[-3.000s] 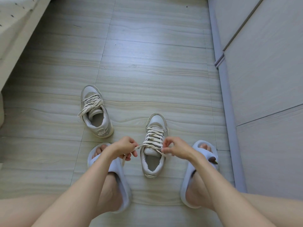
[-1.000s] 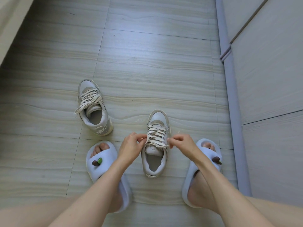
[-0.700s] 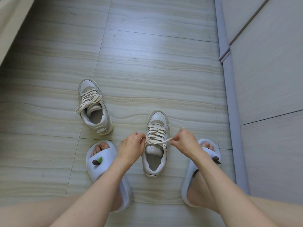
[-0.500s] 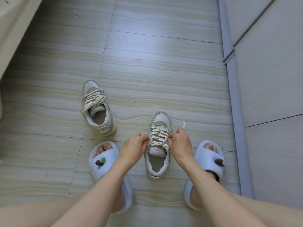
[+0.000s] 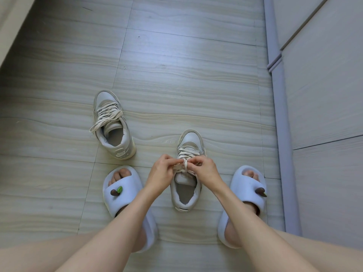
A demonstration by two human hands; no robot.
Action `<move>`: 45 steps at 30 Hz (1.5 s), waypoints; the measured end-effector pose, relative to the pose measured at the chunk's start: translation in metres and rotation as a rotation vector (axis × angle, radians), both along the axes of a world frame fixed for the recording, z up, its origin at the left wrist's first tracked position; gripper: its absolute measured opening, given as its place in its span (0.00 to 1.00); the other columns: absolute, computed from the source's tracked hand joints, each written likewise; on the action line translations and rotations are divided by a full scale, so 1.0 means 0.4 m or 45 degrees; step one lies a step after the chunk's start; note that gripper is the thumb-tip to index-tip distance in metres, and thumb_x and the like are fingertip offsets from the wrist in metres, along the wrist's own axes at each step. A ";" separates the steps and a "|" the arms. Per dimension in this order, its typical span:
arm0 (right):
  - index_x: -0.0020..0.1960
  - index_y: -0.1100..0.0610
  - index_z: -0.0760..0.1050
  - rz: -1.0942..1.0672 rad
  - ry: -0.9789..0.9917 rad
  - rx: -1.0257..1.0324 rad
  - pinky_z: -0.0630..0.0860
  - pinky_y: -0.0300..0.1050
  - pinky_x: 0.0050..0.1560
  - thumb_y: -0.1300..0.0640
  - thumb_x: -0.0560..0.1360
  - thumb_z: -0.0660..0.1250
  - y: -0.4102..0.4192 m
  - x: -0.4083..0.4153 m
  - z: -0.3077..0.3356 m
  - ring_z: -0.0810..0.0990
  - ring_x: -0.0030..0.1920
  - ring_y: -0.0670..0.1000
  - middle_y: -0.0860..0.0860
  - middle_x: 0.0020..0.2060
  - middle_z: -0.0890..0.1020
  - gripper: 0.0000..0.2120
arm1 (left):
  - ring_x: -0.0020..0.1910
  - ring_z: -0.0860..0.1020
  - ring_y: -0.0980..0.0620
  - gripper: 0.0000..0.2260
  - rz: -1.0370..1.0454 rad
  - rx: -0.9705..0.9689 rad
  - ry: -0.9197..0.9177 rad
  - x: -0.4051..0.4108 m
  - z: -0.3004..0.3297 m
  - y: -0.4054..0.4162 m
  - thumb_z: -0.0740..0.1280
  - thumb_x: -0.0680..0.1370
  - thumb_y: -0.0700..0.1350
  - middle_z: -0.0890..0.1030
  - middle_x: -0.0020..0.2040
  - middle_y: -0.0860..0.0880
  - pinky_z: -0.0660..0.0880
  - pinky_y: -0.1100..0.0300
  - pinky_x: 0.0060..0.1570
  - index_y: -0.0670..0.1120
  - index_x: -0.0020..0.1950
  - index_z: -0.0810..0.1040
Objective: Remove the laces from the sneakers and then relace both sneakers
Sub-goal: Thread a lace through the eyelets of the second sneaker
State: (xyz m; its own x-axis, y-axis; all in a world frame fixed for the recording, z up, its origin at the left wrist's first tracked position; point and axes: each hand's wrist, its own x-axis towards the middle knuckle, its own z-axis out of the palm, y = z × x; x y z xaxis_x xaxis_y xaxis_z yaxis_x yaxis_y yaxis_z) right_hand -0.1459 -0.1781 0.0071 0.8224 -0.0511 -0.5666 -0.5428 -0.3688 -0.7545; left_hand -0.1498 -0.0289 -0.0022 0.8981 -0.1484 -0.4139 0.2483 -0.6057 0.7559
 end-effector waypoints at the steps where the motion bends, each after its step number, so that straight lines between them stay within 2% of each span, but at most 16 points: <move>1: 0.39 0.53 0.80 -0.031 0.021 0.058 0.75 0.44 0.50 0.61 0.71 0.72 0.000 0.000 0.005 0.78 0.44 0.49 0.55 0.43 0.81 0.05 | 0.48 0.75 0.49 0.14 0.016 -0.016 -0.007 0.000 -0.001 0.000 0.61 0.78 0.34 0.76 0.47 0.46 0.67 0.66 0.47 0.45 0.56 0.82; 3: 0.37 0.54 0.80 -0.076 0.046 0.202 0.75 0.46 0.51 0.64 0.71 0.71 0.001 -0.002 0.014 0.78 0.43 0.50 0.55 0.40 0.81 0.07 | 0.44 0.75 0.52 0.11 0.038 -0.036 -0.038 0.002 -0.001 -0.005 0.63 0.78 0.36 0.75 0.44 0.50 0.66 0.66 0.43 0.45 0.53 0.83; 6: 0.35 0.55 0.77 -0.022 0.093 0.257 0.71 0.37 0.43 0.64 0.72 0.70 0.003 0.002 0.021 0.75 0.39 0.46 0.51 0.35 0.78 0.09 | 0.38 0.71 0.55 0.07 0.059 -0.004 -0.117 0.005 -0.001 -0.012 0.67 0.76 0.40 0.75 0.43 0.53 0.67 0.62 0.40 0.47 0.50 0.84; 8: 0.38 0.58 0.76 0.011 0.138 0.273 0.70 0.36 0.43 0.64 0.73 0.69 0.001 0.006 0.024 0.74 0.39 0.47 0.52 0.35 0.76 0.06 | 0.35 0.70 0.57 0.06 0.073 0.006 -0.154 0.002 -0.003 -0.016 0.69 0.75 0.42 0.76 0.43 0.53 0.69 0.60 0.40 0.49 0.50 0.83; 13: 0.35 0.55 0.73 0.088 0.218 0.315 0.67 0.27 0.33 0.63 0.73 0.69 -0.017 0.012 0.032 0.71 0.33 0.43 0.49 0.32 0.74 0.10 | 0.33 0.70 0.62 0.07 0.049 -0.017 -0.185 -0.004 -0.003 -0.020 0.70 0.75 0.43 0.77 0.45 0.54 0.69 0.61 0.39 0.49 0.51 0.84; 16: 0.35 0.54 0.73 0.214 0.269 0.221 0.64 0.27 0.29 0.61 0.73 0.69 -0.024 0.017 0.034 0.69 0.30 0.40 0.47 0.31 0.73 0.10 | 0.33 0.70 0.61 0.04 -0.006 -0.020 -0.172 0.007 -0.003 -0.015 0.70 0.74 0.42 0.76 0.43 0.54 0.70 0.59 0.40 0.47 0.47 0.84; 19: 0.34 0.54 0.73 0.214 0.255 0.183 0.63 0.27 0.26 0.62 0.73 0.68 -0.023 0.015 0.029 0.69 0.25 0.37 0.46 0.29 0.73 0.10 | 0.35 0.71 0.59 0.04 -0.121 0.013 -0.152 0.012 -0.008 -0.014 0.68 0.76 0.42 0.75 0.43 0.53 0.70 0.59 0.41 0.45 0.47 0.81; 24: 0.32 0.52 0.70 0.282 0.060 -0.154 0.65 0.31 0.30 0.62 0.70 0.66 -0.048 0.011 0.023 0.70 0.30 0.42 0.45 0.29 0.74 0.10 | 0.38 0.71 0.54 0.01 -0.162 0.094 -0.126 0.015 -0.015 0.013 0.66 0.76 0.40 0.73 0.42 0.52 0.68 0.61 0.43 0.44 0.45 0.77; 28: 0.32 0.52 0.66 0.460 -0.005 -0.406 0.63 0.34 0.31 0.62 0.69 0.66 -0.099 -0.016 0.016 0.68 0.33 0.48 0.46 0.30 0.71 0.12 | 0.37 0.71 0.53 0.06 -0.139 0.160 -0.048 0.014 -0.016 0.071 0.67 0.72 0.38 0.73 0.36 0.54 0.67 0.62 0.41 0.48 0.39 0.74; 32: 0.36 0.55 0.69 0.501 -0.076 -0.582 0.67 0.42 0.38 0.60 0.70 0.66 -0.092 -0.030 0.011 0.70 0.39 0.50 0.49 0.37 0.73 0.07 | 0.36 0.73 0.52 0.06 0.027 0.103 0.049 0.017 -0.003 0.062 0.67 0.71 0.38 0.78 0.35 0.50 0.66 0.69 0.35 0.47 0.36 0.73; 33: 0.36 0.55 0.70 0.403 -0.070 -0.547 0.67 0.40 0.36 0.61 0.70 0.66 -0.085 -0.032 0.011 0.71 0.37 0.48 0.49 0.36 0.74 0.07 | 0.37 0.74 0.52 0.06 0.104 0.041 0.087 0.019 0.003 0.055 0.67 0.71 0.38 0.80 0.37 0.48 0.67 0.68 0.36 0.47 0.37 0.73; 35: 0.34 0.56 0.69 0.092 0.028 -0.277 0.66 0.35 0.31 0.63 0.70 0.68 -0.072 -0.032 0.014 0.71 0.32 0.47 0.48 0.31 0.76 0.09 | 0.38 0.75 0.51 0.06 0.203 -0.116 0.161 0.021 0.015 0.036 0.67 0.72 0.37 0.82 0.41 0.44 0.70 0.62 0.39 0.46 0.38 0.73; 37: 0.33 0.57 0.68 -0.144 0.142 0.063 0.69 0.36 0.31 0.66 0.70 0.68 -0.064 -0.031 0.017 0.75 0.32 0.48 0.54 0.32 0.79 0.11 | 0.34 0.74 0.54 0.06 0.271 -0.273 0.226 0.021 0.026 0.015 0.65 0.74 0.36 0.81 0.40 0.43 0.69 0.62 0.36 0.45 0.39 0.72; 39: 0.34 0.57 0.68 -0.226 0.216 0.236 0.72 0.39 0.32 0.68 0.71 0.67 -0.068 -0.034 0.016 0.77 0.32 0.49 0.58 0.36 0.80 0.12 | 0.29 0.73 0.58 0.08 0.319 -0.367 0.253 0.023 0.029 0.011 0.62 0.75 0.34 0.80 0.37 0.45 0.69 0.66 0.31 0.45 0.40 0.71; 42: 0.35 0.58 0.68 -0.111 0.233 0.166 0.74 0.37 0.32 0.68 0.72 0.66 -0.085 -0.038 0.013 0.76 0.28 0.46 0.54 0.32 0.79 0.11 | 0.27 0.70 0.56 0.08 0.286 -0.339 0.271 0.022 0.022 0.039 0.61 0.76 0.32 0.77 0.35 0.45 0.68 0.66 0.29 0.44 0.40 0.70; 45: 0.36 0.59 0.69 0.016 0.226 0.063 0.76 0.38 0.35 0.67 0.72 0.66 -0.093 -0.039 0.013 0.76 0.28 0.46 0.53 0.29 0.78 0.09 | 0.30 0.70 0.51 0.09 0.237 -0.270 0.281 0.015 0.011 0.065 0.61 0.76 0.32 0.77 0.35 0.44 0.69 0.61 0.31 0.44 0.39 0.70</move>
